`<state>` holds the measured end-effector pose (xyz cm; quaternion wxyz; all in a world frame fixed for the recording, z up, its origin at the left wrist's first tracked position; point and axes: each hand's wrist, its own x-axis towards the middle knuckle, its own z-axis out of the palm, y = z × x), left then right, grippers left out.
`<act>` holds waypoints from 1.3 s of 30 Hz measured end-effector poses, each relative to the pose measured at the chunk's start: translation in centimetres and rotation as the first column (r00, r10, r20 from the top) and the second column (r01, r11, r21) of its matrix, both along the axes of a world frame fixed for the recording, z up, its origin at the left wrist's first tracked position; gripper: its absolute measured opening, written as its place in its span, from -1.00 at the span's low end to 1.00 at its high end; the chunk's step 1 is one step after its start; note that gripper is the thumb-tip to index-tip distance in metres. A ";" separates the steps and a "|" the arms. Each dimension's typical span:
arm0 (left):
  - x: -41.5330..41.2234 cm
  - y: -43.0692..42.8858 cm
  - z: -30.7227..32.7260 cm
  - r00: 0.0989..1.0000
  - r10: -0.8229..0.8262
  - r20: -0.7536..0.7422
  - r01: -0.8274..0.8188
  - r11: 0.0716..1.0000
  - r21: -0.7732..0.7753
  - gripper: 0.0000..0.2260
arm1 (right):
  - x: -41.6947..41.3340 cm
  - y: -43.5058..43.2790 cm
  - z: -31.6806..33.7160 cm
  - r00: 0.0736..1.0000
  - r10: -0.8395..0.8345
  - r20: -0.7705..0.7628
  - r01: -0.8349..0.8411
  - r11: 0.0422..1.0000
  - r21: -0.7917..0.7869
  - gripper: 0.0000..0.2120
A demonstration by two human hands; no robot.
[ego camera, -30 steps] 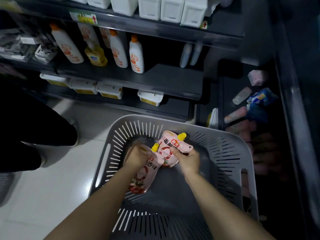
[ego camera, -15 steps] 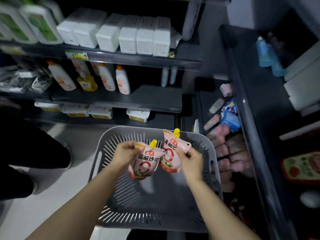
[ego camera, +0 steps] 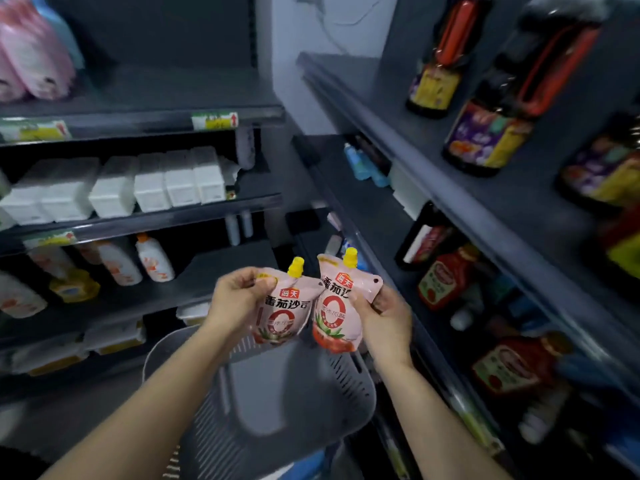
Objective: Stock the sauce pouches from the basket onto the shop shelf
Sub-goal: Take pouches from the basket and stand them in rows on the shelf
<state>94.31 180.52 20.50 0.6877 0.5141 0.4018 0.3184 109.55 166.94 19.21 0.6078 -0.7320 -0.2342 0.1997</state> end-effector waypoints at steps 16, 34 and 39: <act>7.2 -14.1 14.8 0.826 -0.475 0.305 0.473 0.877 0.086 -0.90 | -1.3 -20.1 13.6 0.827 -0.522 0.210 0.488 0.851 0.194 -0.86; 14.1 -41.3 23.2 0.550 -0.710 0.439 0.736 0.661 0.148 -0.85 | -2.6 -50.5 22.7 0.535 -0.763 0.364 0.679 0.644 0.352 -0.69; 16.5 -46.9 23.6 0.526 -0.736 0.426 0.777 0.619 0.111 -0.88 | -1.6 -56.5 23.5 0.495 -0.845 0.201 0.744 0.532 0.404 -0.85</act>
